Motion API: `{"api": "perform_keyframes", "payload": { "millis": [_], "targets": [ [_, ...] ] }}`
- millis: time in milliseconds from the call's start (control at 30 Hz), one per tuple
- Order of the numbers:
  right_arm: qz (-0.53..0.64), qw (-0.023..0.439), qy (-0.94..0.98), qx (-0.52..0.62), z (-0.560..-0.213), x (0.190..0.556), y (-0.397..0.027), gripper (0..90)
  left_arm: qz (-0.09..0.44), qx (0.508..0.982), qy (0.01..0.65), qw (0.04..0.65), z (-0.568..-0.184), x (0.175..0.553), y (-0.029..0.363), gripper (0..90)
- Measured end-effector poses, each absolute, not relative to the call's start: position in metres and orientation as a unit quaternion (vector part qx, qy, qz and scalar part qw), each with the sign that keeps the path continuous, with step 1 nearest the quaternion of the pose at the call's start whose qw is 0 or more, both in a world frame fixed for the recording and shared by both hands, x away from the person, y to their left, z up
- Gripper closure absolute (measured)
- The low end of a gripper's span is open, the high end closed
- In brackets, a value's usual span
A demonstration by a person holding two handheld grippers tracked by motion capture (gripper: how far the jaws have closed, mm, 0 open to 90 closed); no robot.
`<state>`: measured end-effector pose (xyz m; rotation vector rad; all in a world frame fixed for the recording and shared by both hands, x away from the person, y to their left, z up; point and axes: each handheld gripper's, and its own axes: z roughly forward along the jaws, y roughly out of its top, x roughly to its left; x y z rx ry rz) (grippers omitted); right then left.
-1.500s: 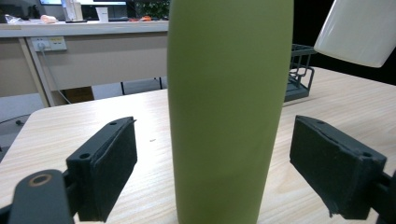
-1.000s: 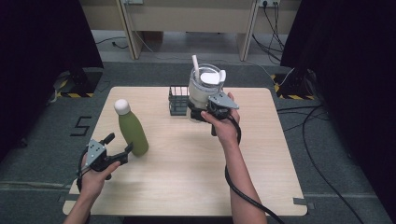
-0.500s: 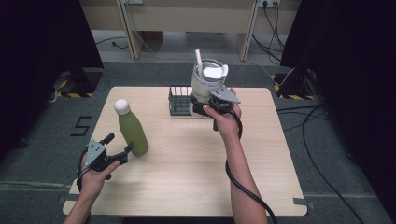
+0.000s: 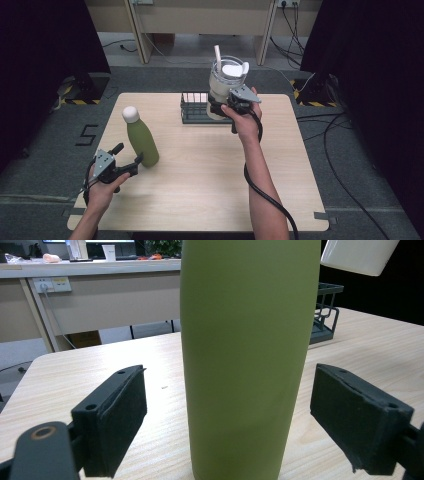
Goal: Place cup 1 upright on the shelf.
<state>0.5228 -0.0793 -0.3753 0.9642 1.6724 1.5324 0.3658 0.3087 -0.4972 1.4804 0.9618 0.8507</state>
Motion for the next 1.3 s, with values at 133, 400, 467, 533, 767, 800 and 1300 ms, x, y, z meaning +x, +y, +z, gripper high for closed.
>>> {"api": "perform_keyframes", "payload": {
  "millis": [133, 400, 467, 533, 767, 800, 1300],
  "targets": [
    [0.587, 0.332, 0.638, 0.373, -0.374, 0.528, -0.080, 9.9, 0.360, 0.626, 0.408, 0.558, -0.497, 0.365, 0.309, 14.3],
    [0.580, 0.333, 0.640, 0.379, -0.373, 0.539, -0.078, 9.9, 0.361, 0.625, 0.410, 0.557, -0.497, 0.365, 0.310, 14.3],
    [0.580, 0.333, 0.639, 0.379, -0.372, 0.541, -0.078, 9.9, 0.361, 0.625, 0.410, 0.558, -0.497, 0.364, 0.310, 14.3],
    [0.580, 0.334, 0.638, 0.381, -0.370, 0.544, -0.078, 10.0, 0.361, 0.625, 0.409, 0.558, -0.496, 0.364, 0.310, 14.2],
    [0.578, 0.337, 0.637, 0.383, -0.366, 0.552, -0.080, 9.9, 0.360, 0.625, 0.410, 0.558, -0.497, 0.363, 0.309, 14.2],
    [0.578, 0.337, 0.637, 0.383, -0.366, 0.552, -0.080, 9.9, 0.360, 0.625, 0.410, 0.558, -0.497, 0.363, 0.309, 14.2],
    [0.570, 0.341, 0.633, 0.397, -0.365, 0.568, -0.089, 9.9, 0.360, 0.624, 0.410, 0.559, -0.496, 0.363, 0.308, 14.2]
  ]
}}
